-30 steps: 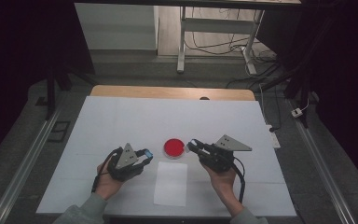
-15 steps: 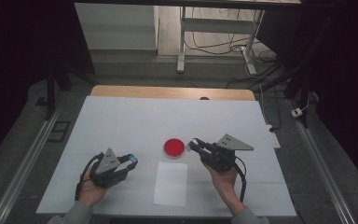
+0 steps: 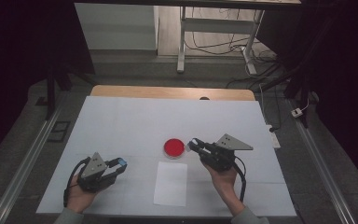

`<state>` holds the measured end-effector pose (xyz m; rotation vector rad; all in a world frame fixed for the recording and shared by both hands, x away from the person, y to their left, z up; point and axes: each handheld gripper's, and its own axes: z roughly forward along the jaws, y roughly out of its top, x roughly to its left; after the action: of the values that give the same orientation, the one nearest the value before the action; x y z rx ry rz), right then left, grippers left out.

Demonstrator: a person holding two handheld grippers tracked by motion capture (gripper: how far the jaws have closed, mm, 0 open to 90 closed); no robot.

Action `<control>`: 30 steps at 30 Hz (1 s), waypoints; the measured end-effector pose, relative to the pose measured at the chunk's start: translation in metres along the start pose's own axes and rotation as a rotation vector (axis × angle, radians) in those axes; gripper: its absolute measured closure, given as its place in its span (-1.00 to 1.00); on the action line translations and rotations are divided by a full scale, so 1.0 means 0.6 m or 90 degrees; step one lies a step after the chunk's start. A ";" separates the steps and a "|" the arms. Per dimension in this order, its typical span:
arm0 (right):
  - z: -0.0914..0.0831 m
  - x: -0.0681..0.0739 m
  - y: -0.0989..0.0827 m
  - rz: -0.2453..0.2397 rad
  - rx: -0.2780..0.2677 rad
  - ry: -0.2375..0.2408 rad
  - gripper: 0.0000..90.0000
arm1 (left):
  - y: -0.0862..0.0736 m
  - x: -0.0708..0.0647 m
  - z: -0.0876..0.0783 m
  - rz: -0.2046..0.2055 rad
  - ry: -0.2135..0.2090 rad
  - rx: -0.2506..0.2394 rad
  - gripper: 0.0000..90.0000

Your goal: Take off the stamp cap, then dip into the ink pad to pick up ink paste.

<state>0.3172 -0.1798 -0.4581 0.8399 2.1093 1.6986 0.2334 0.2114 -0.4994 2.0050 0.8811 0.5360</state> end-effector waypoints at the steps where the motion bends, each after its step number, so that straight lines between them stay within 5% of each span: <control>1: 0.000 0.000 0.000 0.000 0.000 0.000 0.68 | 0.000 0.000 0.001 0.000 0.000 0.001 0.46; 30: 0.041 -0.002 -0.005 -0.009 0.045 0.012 0.68 | -0.003 0.004 0.005 -0.009 -0.004 0.011 0.46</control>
<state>0.3315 -0.1621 -0.4673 0.8299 2.1941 1.6404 0.2362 0.2125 -0.5023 2.0131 0.8983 0.5159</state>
